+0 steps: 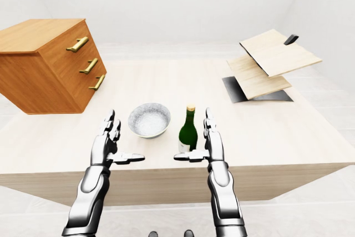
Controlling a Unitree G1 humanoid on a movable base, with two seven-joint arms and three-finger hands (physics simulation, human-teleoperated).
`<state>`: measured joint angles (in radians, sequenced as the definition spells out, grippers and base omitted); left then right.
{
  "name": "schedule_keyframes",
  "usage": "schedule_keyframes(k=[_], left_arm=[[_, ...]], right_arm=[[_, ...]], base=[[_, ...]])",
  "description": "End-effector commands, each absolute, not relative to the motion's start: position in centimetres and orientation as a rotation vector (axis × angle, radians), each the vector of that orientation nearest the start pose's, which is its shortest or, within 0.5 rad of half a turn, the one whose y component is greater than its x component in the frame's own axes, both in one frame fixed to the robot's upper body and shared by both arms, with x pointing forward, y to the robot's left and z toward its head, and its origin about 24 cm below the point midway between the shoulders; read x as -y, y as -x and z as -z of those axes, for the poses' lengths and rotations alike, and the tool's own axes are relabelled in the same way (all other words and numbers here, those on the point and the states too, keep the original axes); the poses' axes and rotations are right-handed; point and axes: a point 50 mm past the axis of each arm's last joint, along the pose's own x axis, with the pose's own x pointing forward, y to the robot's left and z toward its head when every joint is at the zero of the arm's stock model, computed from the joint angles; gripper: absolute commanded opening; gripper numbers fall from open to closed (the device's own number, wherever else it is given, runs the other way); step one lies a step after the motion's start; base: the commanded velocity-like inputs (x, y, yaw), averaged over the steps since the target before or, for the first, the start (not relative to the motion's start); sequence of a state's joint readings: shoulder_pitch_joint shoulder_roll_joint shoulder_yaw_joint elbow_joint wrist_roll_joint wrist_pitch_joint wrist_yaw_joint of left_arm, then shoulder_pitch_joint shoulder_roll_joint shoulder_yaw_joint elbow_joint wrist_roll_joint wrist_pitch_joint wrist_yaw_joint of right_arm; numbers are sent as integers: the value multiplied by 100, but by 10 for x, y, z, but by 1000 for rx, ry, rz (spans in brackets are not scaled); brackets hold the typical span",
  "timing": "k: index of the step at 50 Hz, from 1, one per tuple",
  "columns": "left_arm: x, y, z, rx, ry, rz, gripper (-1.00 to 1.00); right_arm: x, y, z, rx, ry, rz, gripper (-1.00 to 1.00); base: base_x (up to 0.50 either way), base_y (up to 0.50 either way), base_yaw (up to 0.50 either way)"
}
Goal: Put the wine bottle on the wine rack.
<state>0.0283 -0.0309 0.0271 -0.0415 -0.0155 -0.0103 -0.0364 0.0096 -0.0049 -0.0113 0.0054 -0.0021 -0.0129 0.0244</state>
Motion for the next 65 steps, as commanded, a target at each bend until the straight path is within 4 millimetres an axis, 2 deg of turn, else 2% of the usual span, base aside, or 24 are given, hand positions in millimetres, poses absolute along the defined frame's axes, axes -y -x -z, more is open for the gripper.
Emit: schedule_keyframes(k=[1,10,14,19,23,30,37,47,57,65], left_arm=[[-159,-247,-50,9,-4,7,100],[-167,-237,-72,85,12,0,100],[-171,-233,-76,99,14,-5,100],[-174,-223,-94,175,8,-14,100],[-177,-219,-100,201,0,-19,100],[-182,-207,-114,261,-6,-24,100],[-180,-206,-116,268,-10,-15,100],[-176,-207,-115,265,-10,1,100],[-173,-205,-111,245,-13,14,100],[-171,-200,-119,281,-16,16,100]], right_arm=[[162,-251,-47,10,3,6,100],[163,-249,-62,37,21,17,100],[163,-248,-62,39,30,13,100],[168,-246,-60,37,31,28,100],[170,-243,-64,45,32,32,100],[172,-239,-82,123,31,33,100],[172,-234,-99,199,6,18,100],[175,-233,-105,225,-2,29,100],[172,-232,-99,198,-10,14,100],[165,-230,-98,197,-23,-24,100]], base=[[0,0,0],[0,0,0],[0,0,0],[0,0,0],[0,0,0],[0,0,0],[0,0,0],[-13,-19,0],[-23,-50,0],[-12,-48,0]])
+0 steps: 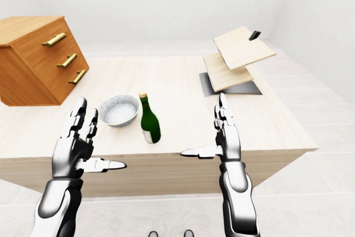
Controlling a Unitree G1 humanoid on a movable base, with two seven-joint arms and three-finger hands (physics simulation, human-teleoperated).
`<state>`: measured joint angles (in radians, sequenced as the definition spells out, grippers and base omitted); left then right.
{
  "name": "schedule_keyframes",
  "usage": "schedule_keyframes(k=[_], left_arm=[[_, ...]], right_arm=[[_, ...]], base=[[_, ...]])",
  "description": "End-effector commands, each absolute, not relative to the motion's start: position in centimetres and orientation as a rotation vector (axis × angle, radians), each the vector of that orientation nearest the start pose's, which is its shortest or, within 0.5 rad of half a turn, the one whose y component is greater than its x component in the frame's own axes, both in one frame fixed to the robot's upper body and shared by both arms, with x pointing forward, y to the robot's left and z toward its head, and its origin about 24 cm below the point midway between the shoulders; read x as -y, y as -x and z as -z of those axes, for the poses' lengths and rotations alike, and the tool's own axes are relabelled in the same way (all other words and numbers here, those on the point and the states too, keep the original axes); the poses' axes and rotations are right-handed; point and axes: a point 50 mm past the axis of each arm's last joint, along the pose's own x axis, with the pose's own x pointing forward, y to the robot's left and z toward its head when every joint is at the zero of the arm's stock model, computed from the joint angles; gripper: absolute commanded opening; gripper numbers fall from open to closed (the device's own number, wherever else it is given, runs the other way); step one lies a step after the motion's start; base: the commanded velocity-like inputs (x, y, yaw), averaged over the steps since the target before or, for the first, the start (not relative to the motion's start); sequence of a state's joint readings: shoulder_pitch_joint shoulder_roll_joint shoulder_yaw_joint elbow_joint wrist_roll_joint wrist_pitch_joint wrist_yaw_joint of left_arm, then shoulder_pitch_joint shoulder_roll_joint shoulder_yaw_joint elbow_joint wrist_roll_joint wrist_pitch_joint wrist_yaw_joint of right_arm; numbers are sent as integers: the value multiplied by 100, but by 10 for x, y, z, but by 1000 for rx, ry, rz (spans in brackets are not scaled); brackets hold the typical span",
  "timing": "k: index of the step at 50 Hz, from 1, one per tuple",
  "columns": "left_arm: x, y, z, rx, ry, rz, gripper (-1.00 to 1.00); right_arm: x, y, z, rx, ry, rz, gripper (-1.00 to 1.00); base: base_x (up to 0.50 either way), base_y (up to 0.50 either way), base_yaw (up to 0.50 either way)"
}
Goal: Put the wine bottle on the wine rack.
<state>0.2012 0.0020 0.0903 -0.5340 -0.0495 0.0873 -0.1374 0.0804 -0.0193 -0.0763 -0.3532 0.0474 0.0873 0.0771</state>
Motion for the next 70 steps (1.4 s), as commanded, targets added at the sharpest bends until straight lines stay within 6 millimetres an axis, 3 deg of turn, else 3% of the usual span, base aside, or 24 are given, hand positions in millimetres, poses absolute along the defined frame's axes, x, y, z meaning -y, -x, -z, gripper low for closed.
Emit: schedule_keyframes(k=[1,7,20,40,49,63,70], left_arm=[[-171,-199,-121,288,-17,16,100],[-172,-194,-133,341,-25,9,100],[-170,-192,-138,362,-27,9,100],[-168,-194,-127,312,-11,25,100],[-170,-193,-125,302,-7,20,100],[-170,-193,-124,300,-6,19,100],[-170,-190,-134,343,-13,19,100]], right_arm=[[165,-229,-99,200,-35,-37,100],[163,-230,-93,176,-32,-38,100],[162,-233,-89,159,-72,-43,100],[154,-226,-95,184,-62,-77,100],[154,-224,-99,202,-54,-71,100],[152,-223,-95,183,-46,-84,100],[150,-223,-95,181,-36,-87,100]], base=[[0,-12,0],[0,-2,0],[0,0,41],[0,0,50],[0,-1,0],[19,-46,0],[14,-36,0]])
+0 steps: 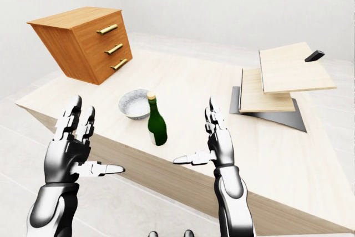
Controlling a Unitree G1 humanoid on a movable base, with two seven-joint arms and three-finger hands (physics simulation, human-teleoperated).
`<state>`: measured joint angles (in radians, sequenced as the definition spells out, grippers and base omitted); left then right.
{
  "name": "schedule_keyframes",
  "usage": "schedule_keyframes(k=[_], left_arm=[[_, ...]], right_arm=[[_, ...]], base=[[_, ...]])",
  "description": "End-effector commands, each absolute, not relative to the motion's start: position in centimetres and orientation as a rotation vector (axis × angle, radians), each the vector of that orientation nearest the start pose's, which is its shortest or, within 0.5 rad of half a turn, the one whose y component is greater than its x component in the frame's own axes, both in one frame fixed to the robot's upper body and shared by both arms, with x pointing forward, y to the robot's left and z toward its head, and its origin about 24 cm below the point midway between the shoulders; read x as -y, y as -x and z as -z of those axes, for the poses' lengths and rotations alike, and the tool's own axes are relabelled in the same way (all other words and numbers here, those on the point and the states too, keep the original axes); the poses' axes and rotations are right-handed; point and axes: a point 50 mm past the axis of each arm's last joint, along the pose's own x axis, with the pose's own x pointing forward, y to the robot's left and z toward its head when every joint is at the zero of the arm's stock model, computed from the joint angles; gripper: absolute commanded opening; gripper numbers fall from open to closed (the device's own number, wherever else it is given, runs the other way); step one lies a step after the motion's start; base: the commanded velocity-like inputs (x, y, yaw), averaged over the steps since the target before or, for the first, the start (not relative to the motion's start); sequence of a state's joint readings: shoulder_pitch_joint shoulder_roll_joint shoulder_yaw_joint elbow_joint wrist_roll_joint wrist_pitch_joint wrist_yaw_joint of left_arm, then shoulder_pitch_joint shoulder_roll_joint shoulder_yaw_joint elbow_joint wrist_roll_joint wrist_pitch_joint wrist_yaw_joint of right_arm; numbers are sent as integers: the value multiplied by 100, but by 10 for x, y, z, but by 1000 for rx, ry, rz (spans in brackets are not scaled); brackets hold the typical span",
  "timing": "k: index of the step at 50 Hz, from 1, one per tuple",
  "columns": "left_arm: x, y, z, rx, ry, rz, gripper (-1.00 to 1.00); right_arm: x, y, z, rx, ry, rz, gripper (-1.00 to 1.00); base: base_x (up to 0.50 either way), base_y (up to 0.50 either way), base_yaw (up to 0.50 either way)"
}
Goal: Put the wine bottle on the wine rack.
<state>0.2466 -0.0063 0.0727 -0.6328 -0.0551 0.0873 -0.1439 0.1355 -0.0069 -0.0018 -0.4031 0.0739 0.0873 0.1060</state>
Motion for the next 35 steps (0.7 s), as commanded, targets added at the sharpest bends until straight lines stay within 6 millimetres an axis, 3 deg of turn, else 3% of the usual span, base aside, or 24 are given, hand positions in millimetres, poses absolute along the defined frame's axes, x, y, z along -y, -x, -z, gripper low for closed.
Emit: schedule_keyframes(k=[1,18,26,35], left_arm=[[-170,-189,-135,346,-14,19,100],[-172,-187,-136,354,-16,15,100],[-174,-185,-140,369,-16,12,100],[-175,-185,-144,392,-20,7,100]], right_arm=[[149,-223,-94,176,-23,-90,100],[147,-224,-97,191,-34,-96,100],[147,-227,-96,188,-26,-89,100],[147,-229,-93,175,-43,-84,100]], base=[[-1,0,0],[0,0,0],[40,-8,0],[1,0,0]])
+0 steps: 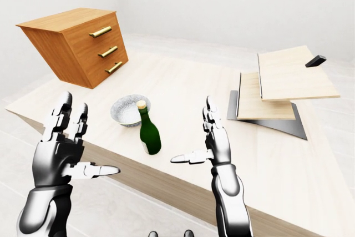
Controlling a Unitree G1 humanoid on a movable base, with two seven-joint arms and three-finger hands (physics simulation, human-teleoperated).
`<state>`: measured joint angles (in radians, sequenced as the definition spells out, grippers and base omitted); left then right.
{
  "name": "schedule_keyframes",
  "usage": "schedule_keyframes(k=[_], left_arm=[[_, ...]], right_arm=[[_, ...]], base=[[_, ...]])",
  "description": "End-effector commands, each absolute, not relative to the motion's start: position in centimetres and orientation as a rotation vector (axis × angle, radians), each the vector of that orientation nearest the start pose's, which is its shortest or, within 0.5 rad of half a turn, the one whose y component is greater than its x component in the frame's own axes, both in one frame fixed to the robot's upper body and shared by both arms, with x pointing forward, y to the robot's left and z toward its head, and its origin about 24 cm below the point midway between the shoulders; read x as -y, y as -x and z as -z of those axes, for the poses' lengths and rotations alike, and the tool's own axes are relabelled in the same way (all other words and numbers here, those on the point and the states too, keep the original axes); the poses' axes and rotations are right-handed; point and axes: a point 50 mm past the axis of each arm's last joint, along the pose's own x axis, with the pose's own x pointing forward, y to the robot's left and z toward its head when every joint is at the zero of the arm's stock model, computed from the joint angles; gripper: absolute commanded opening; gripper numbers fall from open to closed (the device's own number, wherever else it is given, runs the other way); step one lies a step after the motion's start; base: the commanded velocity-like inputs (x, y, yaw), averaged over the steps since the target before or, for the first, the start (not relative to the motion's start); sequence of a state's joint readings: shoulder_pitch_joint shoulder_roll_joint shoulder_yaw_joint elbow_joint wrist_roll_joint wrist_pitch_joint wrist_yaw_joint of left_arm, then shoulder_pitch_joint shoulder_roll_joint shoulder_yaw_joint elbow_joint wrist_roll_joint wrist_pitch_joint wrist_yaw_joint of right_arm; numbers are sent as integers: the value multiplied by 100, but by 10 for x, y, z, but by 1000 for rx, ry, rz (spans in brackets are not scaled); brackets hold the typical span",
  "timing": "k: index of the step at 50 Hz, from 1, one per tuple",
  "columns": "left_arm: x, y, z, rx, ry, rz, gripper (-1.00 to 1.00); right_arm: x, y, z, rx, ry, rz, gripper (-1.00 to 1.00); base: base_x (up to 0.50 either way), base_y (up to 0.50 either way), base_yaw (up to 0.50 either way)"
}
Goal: Put the wine bottle on the wine rack.
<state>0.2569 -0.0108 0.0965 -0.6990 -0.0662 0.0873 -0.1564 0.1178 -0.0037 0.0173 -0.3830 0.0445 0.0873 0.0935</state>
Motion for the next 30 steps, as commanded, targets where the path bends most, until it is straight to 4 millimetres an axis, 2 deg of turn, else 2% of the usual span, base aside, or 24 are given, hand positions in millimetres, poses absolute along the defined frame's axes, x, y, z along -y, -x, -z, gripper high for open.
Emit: schedule_keyframes(k=[1,7,23,30], left_arm=[[-175,-185,-145,395,-22,8,100],[-176,-184,-142,382,-11,9,100],[-176,-185,-135,347,-2,3,100],[-174,-180,-138,361,-4,9,100]], right_arm=[[147,-229,-94,179,-43,-87,100],[147,-229,-95,183,-55,-86,100],[147,-228,-88,155,-105,-103,100],[145,-232,-78,110,-97,-91,100]], base=[[0,0,0],[44,4,0],[2,1,0],[36,-25,0]])
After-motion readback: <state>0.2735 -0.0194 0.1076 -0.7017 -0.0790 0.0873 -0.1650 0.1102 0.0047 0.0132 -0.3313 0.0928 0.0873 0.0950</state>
